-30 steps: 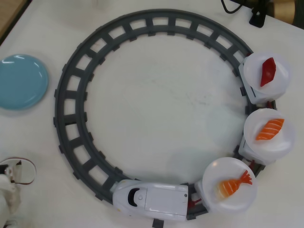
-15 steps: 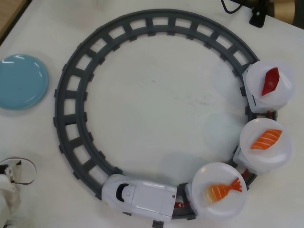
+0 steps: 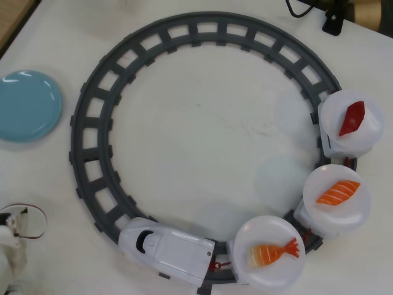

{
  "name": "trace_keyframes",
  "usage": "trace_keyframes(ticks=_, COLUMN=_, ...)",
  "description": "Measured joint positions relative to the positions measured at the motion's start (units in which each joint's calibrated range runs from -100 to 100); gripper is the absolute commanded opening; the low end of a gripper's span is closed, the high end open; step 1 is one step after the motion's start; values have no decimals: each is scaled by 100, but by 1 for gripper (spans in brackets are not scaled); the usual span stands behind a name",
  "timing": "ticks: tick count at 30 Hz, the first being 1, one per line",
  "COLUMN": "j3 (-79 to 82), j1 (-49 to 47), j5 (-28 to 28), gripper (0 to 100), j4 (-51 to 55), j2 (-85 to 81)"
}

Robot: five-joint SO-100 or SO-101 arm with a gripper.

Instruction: Pick up the sushi from the Shinkansen and put it on the blue dish

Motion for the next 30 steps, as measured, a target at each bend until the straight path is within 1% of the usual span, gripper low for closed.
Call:
trace_keyframes(ticks=13, j3=-37, j1=0, j5=0, gripper=3, j4=34, j2=0)
trace_keyframes(ticks=21, j3=-476, j1=8, j5=5, gripper=3, j4=84, j2=0)
trace_keyframes(ticks=27, j3=-961, j1=8, j5=5, gripper=3, j4=429, j2=-34)
trace_keyframes(ticks=30, j3=-1080, j1=131, j5=5, gripper=6, j4=437, j2=0)
